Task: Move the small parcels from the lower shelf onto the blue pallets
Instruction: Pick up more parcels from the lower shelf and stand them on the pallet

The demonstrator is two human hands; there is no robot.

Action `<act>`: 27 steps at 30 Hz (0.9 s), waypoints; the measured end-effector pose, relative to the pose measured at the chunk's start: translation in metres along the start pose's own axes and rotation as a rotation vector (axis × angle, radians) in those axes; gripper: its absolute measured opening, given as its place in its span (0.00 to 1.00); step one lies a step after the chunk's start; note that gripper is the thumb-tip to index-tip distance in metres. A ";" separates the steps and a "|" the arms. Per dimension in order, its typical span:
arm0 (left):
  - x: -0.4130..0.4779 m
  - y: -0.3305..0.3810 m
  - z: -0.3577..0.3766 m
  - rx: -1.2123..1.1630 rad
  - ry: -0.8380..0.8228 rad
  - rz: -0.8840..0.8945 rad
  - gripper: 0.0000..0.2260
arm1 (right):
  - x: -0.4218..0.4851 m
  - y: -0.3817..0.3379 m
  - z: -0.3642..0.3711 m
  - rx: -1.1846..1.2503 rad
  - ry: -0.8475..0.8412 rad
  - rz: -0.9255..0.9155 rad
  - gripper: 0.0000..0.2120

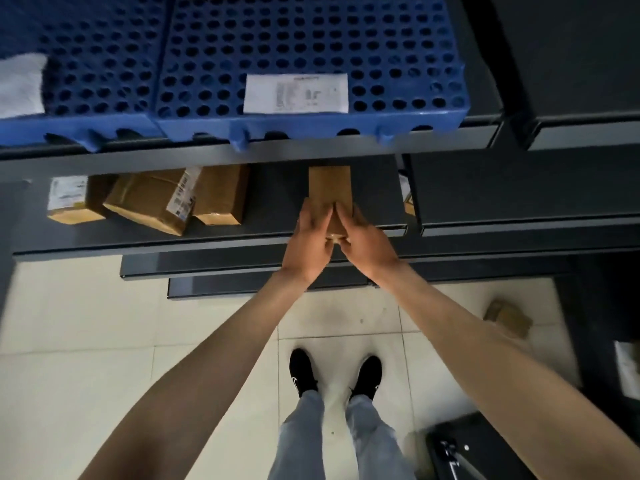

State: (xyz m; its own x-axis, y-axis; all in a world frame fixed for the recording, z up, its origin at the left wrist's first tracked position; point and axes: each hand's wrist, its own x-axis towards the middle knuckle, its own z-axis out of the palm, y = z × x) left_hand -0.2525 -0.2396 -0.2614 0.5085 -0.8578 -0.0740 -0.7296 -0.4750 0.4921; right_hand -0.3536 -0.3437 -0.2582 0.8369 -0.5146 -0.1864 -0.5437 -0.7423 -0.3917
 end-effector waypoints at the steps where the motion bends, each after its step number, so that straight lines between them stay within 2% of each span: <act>1: -0.014 0.006 -0.012 -0.005 0.011 -0.002 0.34 | -0.012 -0.008 -0.007 -0.012 -0.008 -0.003 0.36; 3: -0.049 0.018 -0.038 -0.040 0.047 -0.011 0.35 | -0.045 -0.029 -0.024 -0.036 0.004 -0.018 0.36; 7: -0.127 0.047 -0.097 -0.162 0.117 -0.013 0.35 | -0.123 -0.079 -0.072 0.044 0.133 -0.067 0.37; 14: -0.188 0.086 -0.184 -0.134 0.266 0.141 0.38 | -0.189 -0.134 -0.162 0.046 0.079 -0.117 0.40; 17: -0.160 0.097 -0.219 -0.135 0.337 0.269 0.37 | -0.179 -0.144 -0.209 0.035 0.275 -0.128 0.42; 19: -0.126 0.108 -0.243 -0.121 0.364 0.321 0.34 | -0.161 -0.145 -0.239 0.027 0.343 -0.130 0.40; 23: -0.043 0.133 -0.278 -0.105 0.387 0.362 0.30 | -0.103 -0.126 -0.292 0.026 0.427 -0.149 0.36; 27: 0.042 0.151 -0.288 -0.020 0.316 0.312 0.29 | -0.032 -0.088 -0.333 -0.022 0.404 -0.130 0.35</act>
State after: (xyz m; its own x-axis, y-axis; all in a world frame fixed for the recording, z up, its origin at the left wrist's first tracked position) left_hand -0.2094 -0.2913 0.0599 0.3822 -0.8559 0.3482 -0.8630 -0.1960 0.4656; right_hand -0.3539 -0.4045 0.0823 0.8090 -0.5395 0.2332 -0.4397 -0.8189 -0.3688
